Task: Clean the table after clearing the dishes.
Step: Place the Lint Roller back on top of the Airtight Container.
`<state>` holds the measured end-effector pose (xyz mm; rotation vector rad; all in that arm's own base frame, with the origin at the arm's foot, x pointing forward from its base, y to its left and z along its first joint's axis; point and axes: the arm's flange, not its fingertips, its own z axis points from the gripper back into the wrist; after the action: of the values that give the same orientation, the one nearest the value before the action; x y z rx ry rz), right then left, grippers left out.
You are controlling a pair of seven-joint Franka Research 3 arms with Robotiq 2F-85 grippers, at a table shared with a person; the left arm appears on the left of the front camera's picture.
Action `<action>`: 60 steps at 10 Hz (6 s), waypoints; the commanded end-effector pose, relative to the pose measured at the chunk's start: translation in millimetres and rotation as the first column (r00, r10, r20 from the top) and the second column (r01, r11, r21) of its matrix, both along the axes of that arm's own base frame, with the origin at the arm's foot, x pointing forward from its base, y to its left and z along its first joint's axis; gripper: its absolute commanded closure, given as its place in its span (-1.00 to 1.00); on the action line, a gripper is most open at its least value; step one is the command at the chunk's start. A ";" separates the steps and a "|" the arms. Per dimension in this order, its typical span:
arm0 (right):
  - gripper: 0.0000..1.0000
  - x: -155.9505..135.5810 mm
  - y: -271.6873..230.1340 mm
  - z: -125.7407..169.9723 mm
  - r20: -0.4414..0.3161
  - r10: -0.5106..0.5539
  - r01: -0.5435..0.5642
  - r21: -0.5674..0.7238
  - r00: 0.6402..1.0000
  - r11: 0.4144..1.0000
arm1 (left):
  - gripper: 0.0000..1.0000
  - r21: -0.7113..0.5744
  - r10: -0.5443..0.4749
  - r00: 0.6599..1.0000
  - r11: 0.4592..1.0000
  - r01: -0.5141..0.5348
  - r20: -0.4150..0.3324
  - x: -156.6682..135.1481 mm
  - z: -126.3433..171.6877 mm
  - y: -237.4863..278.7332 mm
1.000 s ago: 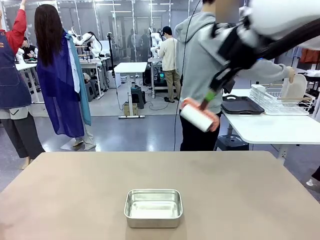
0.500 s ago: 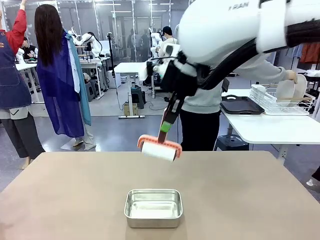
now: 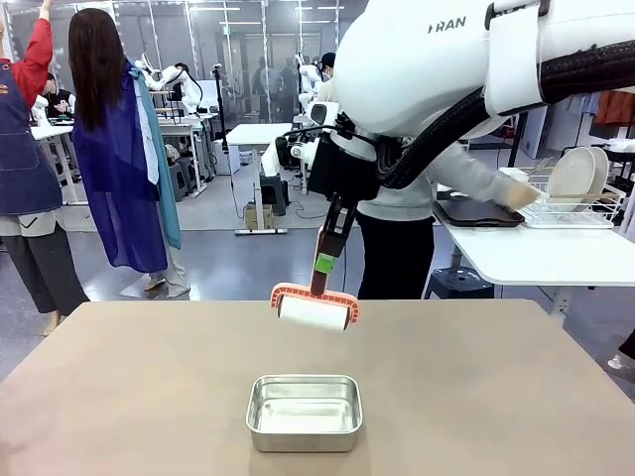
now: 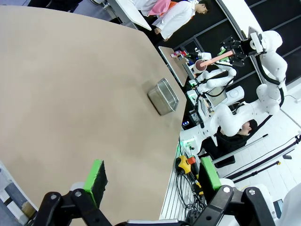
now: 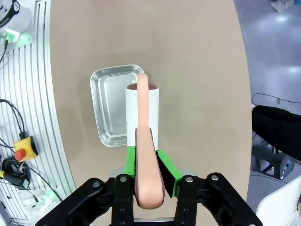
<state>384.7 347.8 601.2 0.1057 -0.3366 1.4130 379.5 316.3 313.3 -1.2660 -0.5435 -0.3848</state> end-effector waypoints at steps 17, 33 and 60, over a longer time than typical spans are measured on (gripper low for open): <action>0.54 72.5 59.0 -155.8 -0.278 0.179 -0.234 -0.180 0.944 0.955 | -1.00 0.003 0.004 1.000 1.000 -0.004 -0.007 -5.2 4.4 -3.5; -1.00 103.3 25.4 -178.9 -0.225 0.197 -0.230 -0.128 0.954 0.965 | -1.00 0.003 0.004 1.000 1.000 -0.004 -0.007 -5.2 4.4 -3.5; -1.00 37.5 -291.1 -189.6 -0.693 -0.116 0.631 0.558 0.712 0.539 | -1.00 0.003 0.004 1.000 1.000 -0.004 -0.007 -5.2 4.4 -3.5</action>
<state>430.2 57.7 413.1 1.0909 -0.3855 0.5068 379.7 315.6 313.3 -1.2667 -0.5424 -0.3858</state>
